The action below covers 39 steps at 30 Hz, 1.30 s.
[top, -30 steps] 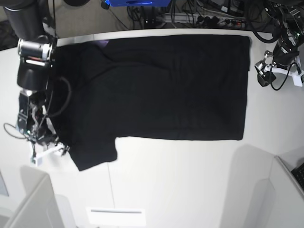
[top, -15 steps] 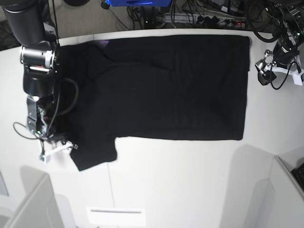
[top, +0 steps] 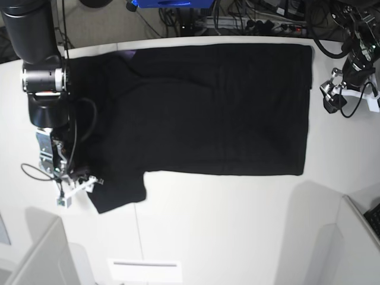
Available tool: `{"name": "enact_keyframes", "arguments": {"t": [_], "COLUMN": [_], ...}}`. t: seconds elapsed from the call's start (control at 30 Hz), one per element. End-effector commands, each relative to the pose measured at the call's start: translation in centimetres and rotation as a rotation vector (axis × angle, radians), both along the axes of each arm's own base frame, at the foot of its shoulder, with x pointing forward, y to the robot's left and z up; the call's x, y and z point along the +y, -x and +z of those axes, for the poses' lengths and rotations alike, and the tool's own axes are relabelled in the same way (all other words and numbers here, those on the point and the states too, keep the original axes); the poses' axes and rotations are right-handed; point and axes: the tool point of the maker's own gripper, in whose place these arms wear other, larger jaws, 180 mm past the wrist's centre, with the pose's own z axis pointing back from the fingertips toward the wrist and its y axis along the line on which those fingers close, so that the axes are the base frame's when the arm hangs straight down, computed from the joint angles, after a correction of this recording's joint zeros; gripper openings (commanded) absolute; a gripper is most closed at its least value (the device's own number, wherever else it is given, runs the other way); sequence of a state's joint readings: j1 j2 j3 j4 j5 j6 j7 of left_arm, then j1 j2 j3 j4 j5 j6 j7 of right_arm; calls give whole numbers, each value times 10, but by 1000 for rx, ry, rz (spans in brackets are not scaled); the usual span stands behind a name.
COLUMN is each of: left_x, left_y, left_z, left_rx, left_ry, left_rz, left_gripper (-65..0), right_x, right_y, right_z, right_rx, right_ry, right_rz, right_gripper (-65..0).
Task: Fold the T-shirt properly
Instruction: 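Reach both grippers down to the hem corners of the shirt, then grasp the hem corners with both grippers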
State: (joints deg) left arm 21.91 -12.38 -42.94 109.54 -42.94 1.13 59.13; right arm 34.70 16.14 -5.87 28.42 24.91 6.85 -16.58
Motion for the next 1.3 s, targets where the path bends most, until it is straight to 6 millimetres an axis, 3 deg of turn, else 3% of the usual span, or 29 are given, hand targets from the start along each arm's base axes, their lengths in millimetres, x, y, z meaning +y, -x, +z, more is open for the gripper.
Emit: {"name": "enact_keyframes", "arguments": {"t": [0.0,0.13,0.27,0.47,0.63,0.77,0.9,1.03,1.27], "left_x": [4,3,10,34,10,0,-10,-14,-25], "left_y": [-8,-20,-38,-84,-152,-187,-207,-213,-218], "left_z": [12,18,6,7,-8,-31,-52,-68,-72], "left_rx": [-42,-71,-15,32,137,178,201,207,184], "left_ry": [-25,-22,31,-21,-139,-179,-159,-183,-177], "left_rz": [-6,-11,7,67,-93,-141,-165,-186,-195], "left_gripper": [-104,-104,-104,-104,-104,-104,-104,-104,-102], "right_x": [0,-1,-1,-1,-1,-1,-1,-1,-1], "right_y": [-4,-3,-3,-2,-3,-5,-5,-5,-5], "right_z": [6,5,4,3,5,7,7,7,7], "right_rx": [10,12,17,20,14,10,9,8,10], "right_ry": [-7,-5,-5,-5,-5,-7,-8,-8,-4], "right_rz": [3,3,4,3,5,2,1,1,6], "right_gripper": [-330,-476,-650,-650,-650,-650,-650,-650,-650]}}
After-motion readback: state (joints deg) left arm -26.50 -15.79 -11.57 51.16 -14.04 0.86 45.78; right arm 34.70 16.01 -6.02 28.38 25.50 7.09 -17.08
